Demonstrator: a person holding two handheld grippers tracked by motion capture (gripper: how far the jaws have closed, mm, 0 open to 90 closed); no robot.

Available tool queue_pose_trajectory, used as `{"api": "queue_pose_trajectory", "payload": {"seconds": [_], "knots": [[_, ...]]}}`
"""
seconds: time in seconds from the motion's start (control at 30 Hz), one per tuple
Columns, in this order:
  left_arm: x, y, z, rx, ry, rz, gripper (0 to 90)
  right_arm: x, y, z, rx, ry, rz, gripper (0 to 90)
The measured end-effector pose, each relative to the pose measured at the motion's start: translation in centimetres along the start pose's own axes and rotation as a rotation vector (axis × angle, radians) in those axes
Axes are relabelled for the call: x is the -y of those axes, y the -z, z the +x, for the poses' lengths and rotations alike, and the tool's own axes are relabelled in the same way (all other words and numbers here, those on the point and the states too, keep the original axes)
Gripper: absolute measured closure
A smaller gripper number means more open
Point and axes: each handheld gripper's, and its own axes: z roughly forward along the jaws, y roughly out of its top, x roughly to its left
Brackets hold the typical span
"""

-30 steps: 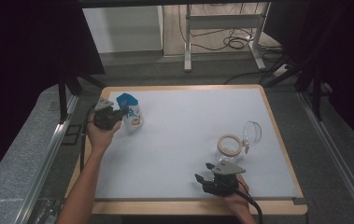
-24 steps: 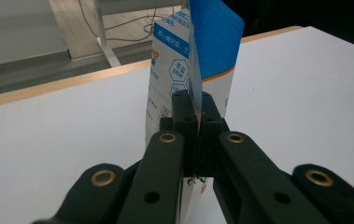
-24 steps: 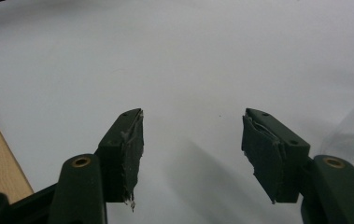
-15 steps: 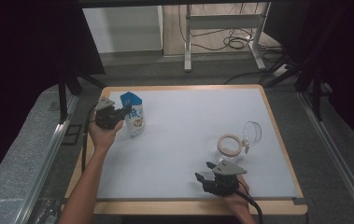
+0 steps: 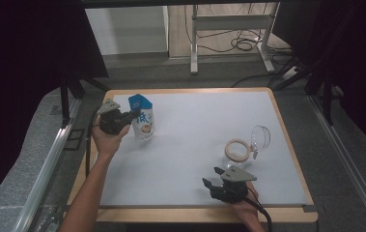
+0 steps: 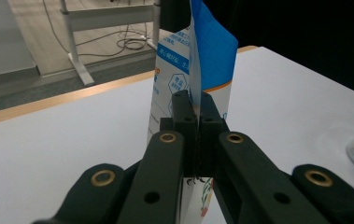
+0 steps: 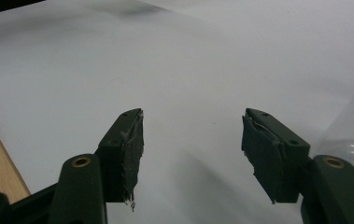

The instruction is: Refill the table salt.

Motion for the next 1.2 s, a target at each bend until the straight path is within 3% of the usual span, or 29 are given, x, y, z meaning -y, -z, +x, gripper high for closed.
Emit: {"api": "queue_pose_trajectory", "payload": {"seconds": [0.2, 0.5, 0.87, 1.2], "knots": [[0.0, 0.1, -1.0, 0.028, -0.015, 0.004, 90.0, 0.0, 0.1, 0.1, -0.001, 0.003, -0.003, 39.5], [0.3, 0.7, -2.1, 0.081, 0.002, -0.007, 90.0, 0.0, -0.1, 0.2, -0.005, 0.008, -0.004, 39.5], [0.1, 1.2, -4.3, 0.131, -0.030, -0.006, 90.0, -0.1, -0.5, 0.8, -0.001, 0.020, -0.012, 39.5], [-0.1, 1.1, -6.5, 0.177, -0.044, -0.004, 90.0, -0.6, -1.2, 1.9, 0.013, 0.074, -0.006, 39.5]]}}
